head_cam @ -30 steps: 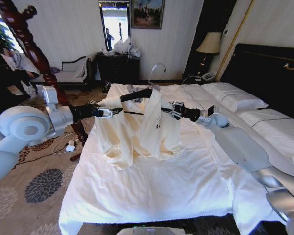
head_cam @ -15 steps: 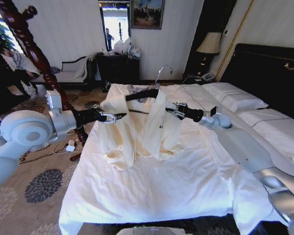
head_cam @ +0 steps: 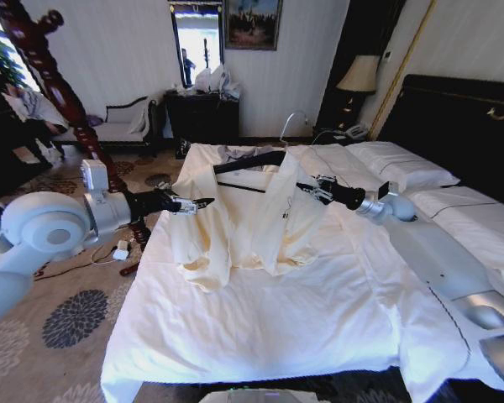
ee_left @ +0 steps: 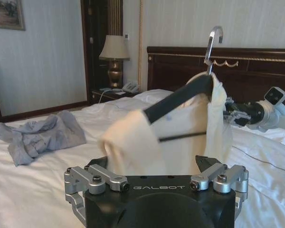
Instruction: Pick up the clothes from the bed and hang them on the clothes hanger.
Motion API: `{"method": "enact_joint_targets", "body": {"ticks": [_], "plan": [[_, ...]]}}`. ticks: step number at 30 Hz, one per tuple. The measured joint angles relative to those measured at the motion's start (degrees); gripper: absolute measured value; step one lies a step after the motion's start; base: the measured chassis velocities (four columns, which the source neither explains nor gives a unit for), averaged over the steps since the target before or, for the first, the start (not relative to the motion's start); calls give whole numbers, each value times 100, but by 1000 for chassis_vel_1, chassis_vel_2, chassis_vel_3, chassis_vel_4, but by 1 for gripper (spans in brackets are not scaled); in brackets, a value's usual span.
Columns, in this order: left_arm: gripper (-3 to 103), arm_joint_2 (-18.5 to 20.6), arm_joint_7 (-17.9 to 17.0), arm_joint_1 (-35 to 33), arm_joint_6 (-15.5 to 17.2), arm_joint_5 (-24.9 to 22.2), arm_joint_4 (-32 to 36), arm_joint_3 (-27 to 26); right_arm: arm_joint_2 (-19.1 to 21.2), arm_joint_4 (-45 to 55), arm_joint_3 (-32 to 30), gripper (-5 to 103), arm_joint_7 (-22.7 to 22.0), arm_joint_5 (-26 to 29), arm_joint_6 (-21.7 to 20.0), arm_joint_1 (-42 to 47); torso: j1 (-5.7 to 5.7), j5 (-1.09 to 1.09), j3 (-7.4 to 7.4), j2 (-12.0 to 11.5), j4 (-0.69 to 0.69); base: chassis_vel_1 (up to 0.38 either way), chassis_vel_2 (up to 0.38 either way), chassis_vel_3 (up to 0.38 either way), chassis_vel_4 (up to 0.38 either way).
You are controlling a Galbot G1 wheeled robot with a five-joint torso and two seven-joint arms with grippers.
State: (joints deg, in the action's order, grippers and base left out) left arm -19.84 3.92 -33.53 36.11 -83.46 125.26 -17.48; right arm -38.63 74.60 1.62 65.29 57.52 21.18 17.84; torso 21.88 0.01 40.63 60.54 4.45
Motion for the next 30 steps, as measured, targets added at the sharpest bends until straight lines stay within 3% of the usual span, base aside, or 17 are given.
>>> {"method": "enact_joint_targets", "body": {"ticks": [18,20,22,26,30], "plan": [[101,-313,-13,23,-84,183,-185,104,-109,273,-2,22,-25,-220,124,46,0,-1,0,0,0,0,0,0,0],[92,-346,4,15,-92,139,-182,108,-120,259,4,21,-22,-223,128,35,0,0,0,0,-1,0,0,0,0],[92,-353,2,10,-93,126,-183,101,-120,252,4,21,-22,-223,129,32,0,-1,1,0,-1,0,0,0,0],[70,-424,-39,-39,-98,10,-124,16,-114,179,11,21,-57,-230,140,3,0,-1,0,0,0,0,0,0,0],[59,-463,-80,-71,-108,-5,-67,2,-106,165,12,21,-88,-237,148,-5,0,-1,0,0,0,0,0,0,0]]}}
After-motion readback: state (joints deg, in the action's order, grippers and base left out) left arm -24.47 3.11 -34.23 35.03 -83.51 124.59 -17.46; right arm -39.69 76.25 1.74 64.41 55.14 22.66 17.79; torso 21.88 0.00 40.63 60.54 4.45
